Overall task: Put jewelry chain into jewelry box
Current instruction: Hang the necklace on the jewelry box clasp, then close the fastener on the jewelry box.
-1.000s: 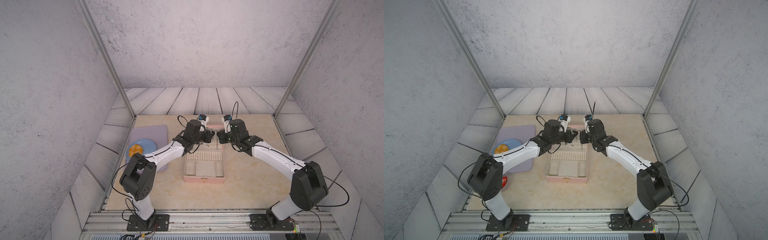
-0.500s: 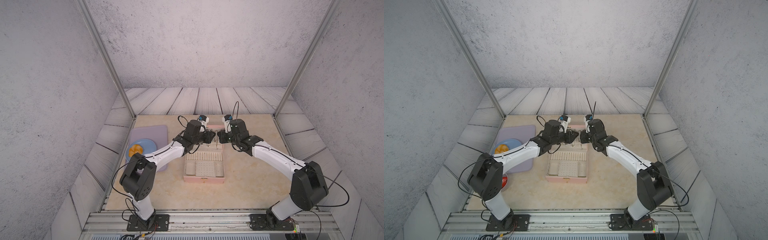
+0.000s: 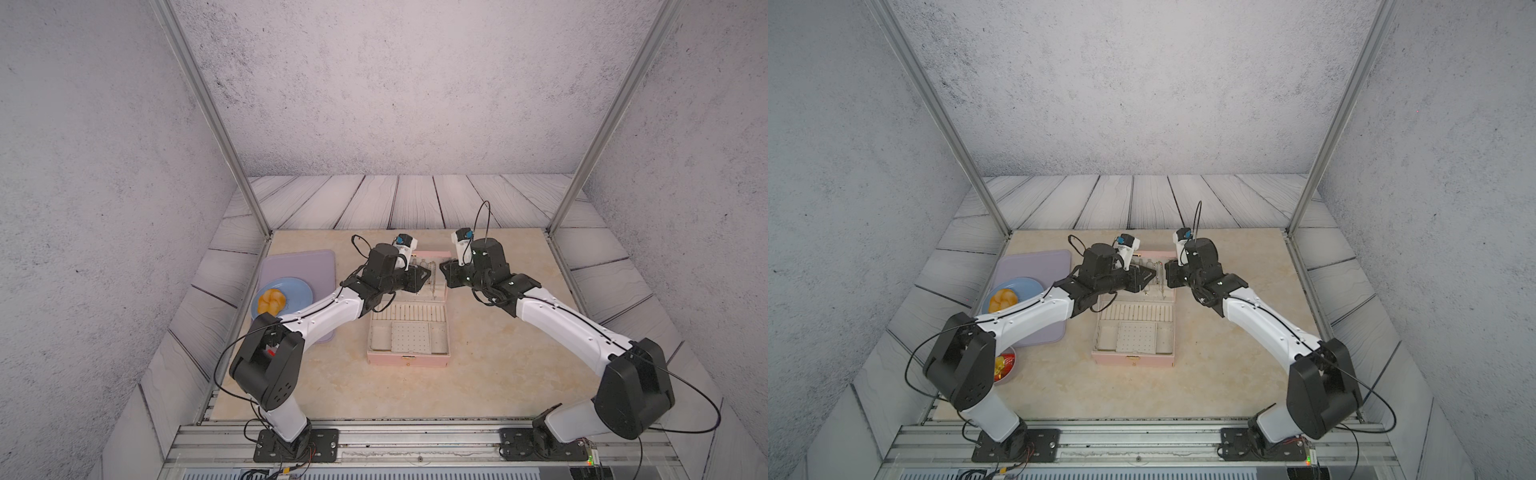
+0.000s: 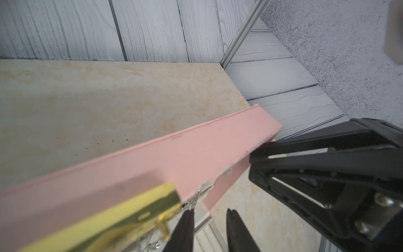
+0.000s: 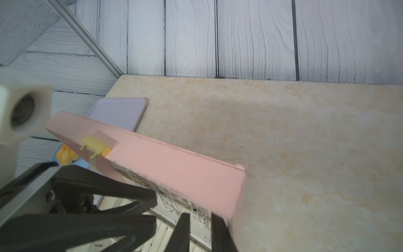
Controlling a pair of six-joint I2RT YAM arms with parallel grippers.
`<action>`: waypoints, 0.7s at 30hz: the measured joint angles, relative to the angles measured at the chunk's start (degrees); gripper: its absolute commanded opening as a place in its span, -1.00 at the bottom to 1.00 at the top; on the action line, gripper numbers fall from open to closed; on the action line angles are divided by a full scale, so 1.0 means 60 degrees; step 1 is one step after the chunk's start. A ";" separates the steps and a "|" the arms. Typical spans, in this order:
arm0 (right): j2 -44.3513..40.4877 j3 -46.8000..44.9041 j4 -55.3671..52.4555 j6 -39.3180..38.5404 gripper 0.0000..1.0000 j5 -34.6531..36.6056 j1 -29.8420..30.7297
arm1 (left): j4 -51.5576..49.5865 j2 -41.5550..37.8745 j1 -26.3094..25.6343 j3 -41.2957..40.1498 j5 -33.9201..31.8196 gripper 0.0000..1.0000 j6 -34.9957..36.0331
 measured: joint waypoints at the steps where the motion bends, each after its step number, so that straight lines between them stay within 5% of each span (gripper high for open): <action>1: -0.0244 -0.0120 -0.0018 -0.0098 -0.43 -0.0084 -0.0004 | 0.0044 -0.0153 0.0000 -0.0076 0.0047 -0.32 0.0062; 4: -0.0958 -0.0470 -0.0051 -0.0561 -0.28 -0.0317 -0.0018 | 0.0164 -0.0699 0.0000 -0.0437 0.0153 -0.24 0.0302; 11: -0.2116 -0.0780 -0.0055 -0.3038 0.60 -0.0382 -0.0018 | 0.0437 -0.1923 -0.0007 -0.1723 0.0157 -0.10 0.1421; 21: -0.0058 0.1115 -0.0816 -0.7686 0.66 -0.0914 -0.0018 | 0.0568 -0.2218 -0.0007 -0.2539 -0.0011 -0.09 0.2779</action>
